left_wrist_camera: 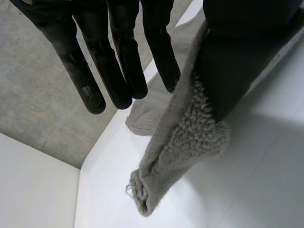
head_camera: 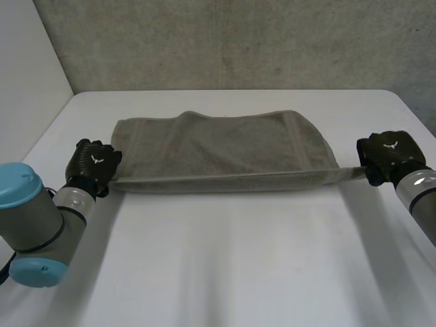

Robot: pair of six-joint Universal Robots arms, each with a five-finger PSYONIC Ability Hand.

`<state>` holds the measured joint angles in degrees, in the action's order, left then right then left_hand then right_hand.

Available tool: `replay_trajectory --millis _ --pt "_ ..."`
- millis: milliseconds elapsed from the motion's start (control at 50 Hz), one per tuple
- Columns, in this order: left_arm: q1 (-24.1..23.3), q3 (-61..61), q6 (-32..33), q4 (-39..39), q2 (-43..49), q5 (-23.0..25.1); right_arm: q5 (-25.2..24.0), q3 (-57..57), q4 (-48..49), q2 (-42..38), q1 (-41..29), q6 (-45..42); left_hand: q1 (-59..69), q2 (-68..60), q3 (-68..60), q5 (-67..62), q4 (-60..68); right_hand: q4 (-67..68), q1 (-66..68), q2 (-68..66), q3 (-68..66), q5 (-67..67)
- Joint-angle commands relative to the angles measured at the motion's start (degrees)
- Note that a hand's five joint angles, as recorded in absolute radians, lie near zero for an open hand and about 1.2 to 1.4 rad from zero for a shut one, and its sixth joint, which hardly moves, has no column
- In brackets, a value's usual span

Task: Fold the towel.

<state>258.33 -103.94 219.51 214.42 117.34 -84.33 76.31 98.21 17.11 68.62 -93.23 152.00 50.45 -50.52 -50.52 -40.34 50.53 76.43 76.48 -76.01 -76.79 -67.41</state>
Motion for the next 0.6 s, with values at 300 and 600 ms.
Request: replay_trajectory --millis 300,600 --pt "1.13 0.15 2.05 -1.46 -3.07 0.22 -1.69 -1.18 -1.37 -1.13 0.33 0.05 29.55 -29.48 -29.48 -29.66 29.47 3.57 3.52 -3.99 -3.21 -2.59" --pt "0.78 -3.46 5.13 -16.99 -27.67 9.18 -12.32 -15.86 -37.33 17.69 3.06 -5.05 29.55 -29.48 -29.48 -29.66 29.47 3.57 3.52 -3.99 -3.21 -2.59"
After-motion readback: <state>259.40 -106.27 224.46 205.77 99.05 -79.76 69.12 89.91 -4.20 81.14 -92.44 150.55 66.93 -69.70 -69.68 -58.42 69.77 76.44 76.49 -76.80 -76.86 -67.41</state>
